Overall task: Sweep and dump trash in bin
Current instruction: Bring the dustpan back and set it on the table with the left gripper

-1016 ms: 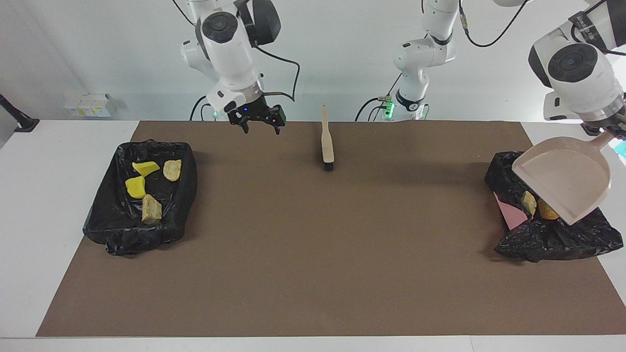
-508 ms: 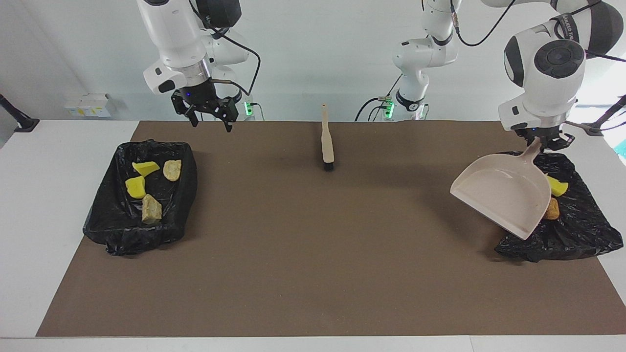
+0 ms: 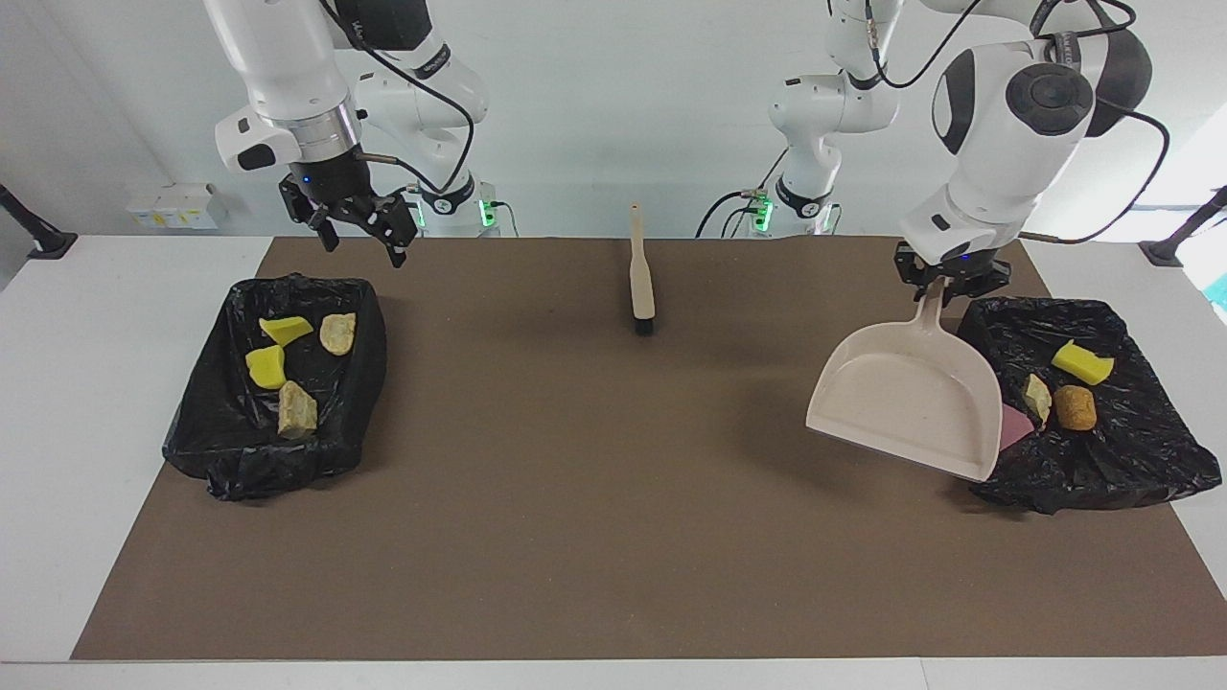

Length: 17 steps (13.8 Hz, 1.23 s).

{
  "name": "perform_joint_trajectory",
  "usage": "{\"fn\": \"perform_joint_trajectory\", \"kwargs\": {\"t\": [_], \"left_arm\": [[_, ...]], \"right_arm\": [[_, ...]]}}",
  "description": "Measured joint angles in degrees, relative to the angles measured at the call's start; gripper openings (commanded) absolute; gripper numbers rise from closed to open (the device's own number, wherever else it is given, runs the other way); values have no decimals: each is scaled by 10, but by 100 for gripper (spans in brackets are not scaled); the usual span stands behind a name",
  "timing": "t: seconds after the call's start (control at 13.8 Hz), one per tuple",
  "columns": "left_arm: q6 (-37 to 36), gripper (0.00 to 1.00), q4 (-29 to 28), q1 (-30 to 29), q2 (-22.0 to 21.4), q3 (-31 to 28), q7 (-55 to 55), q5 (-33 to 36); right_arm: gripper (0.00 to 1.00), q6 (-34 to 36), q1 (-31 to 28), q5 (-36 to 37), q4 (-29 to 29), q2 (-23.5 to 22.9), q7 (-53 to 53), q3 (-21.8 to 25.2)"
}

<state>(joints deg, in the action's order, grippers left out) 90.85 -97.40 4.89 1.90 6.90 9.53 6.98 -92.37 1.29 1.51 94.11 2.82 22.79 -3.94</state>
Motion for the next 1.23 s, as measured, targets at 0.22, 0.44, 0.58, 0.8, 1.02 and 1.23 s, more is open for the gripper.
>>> {"fn": "perform_joint_trajectory", "kwargs": {"t": [0.22, 0.44, 0.58, 0.8, 1.02, 1.23], "left_arm": [[20, 0, 0, 56, 0, 1, -129, -41], [64, 0, -5, 112, 10, 1, -223, -79], [104, 0, -7, 148, 29, 1, -278, -88], [199, 0, -11, 203, 92, 1, -355, -96], [268, 0, -12, 240, 153, 1, -397, -100], [314, 0, -21, 262, 183, 1, -415, -100]], "right_arm": [[100, 0, -15, 0, -8, -4, 0, 0], [100, 2, -23, 0, -11, -3, 0, 0], [100, 5, -28, 0, -11, -3, -18, 2], [100, 6, -38, 0, -11, -3, -61, 7], [100, 13, -39, 0, -11, -3, -65, 7], [100, 14, -38, 0, -11, -3, -65, 6]]}}
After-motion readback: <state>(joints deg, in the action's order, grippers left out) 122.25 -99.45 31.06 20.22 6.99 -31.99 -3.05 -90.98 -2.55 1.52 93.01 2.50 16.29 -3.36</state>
